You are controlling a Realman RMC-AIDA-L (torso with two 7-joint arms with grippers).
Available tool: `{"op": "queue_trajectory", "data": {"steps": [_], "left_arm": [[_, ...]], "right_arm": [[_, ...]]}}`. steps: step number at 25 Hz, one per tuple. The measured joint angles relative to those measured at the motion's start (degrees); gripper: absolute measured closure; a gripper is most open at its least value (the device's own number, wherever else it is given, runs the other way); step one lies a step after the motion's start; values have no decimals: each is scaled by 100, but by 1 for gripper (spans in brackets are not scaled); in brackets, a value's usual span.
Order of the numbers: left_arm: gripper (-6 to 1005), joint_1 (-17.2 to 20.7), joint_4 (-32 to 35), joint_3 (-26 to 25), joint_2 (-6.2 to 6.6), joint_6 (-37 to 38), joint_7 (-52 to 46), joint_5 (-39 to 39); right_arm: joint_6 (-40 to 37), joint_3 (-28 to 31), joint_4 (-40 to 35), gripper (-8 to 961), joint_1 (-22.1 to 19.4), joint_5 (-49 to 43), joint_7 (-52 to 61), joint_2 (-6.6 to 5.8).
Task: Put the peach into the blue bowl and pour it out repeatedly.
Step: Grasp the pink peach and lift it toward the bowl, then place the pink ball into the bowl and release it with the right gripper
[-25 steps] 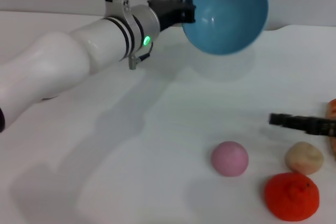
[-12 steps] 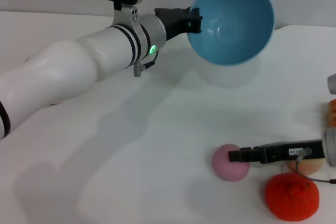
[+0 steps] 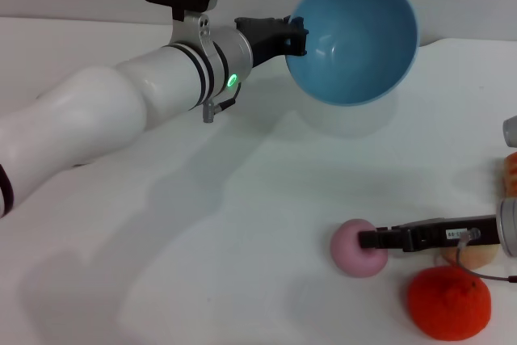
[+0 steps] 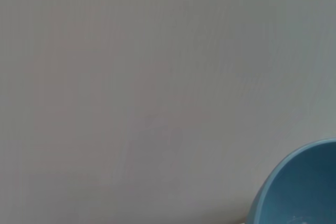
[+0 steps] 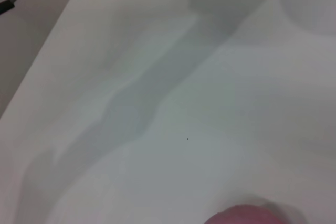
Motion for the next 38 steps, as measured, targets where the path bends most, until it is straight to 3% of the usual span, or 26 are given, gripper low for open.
{"op": "queue_trajectory", "data": {"steps": [5, 7, 13, 18, 21, 22, 23, 29, 33, 38], "left_arm": [[1000, 16, -10, 11, -7, 10, 0, -1], [1000, 19, -10, 11, -5, 32, 0, -1], [1001, 85, -143, -61, 40, 145, 41, 29], [1001, 19, -433, -677, 80, 847, 279, 301], [1001, -111, -462, -1466, 89, 1729, 460, 1031], [1001, -195, -443, -1719, 79, 2087, 445, 1407], [1001, -195, -443, -1719, 79, 2087, 445, 1407], [1000, -700, -419, -1711, 8, 2956, 254, 2343], [1001, -1111, -380, -1402, -5, 3575, -307, 2527], [1001, -1410, -155, -905, -39, 3886, -820, 2783]], "right_arm": [[7, -2, -14, 528, 2, 0, -15, 2], [9, 26, -42, 756, -7, 23, -19, 3], [-6, 38, -356, 888, -251, 491, -191, -11], [-111, 51, -1079, 908, -785, 849, -158, -32], [-243, 178, -1675, 901, -1126, 882, 35, -42], [-451, 462, -2036, 898, -1293, 877, 108, -41], [-451, 462, -2036, 896, -1293, 877, 108, -41], [-1515, 1736, -2955, 881, -1430, 863, 155, -43], [-2056, 1863, -3279, 871, -1325, 963, 373, -34], [-2536, 1530, -3279, 858, -1102, 1514, 476, -8]]}}
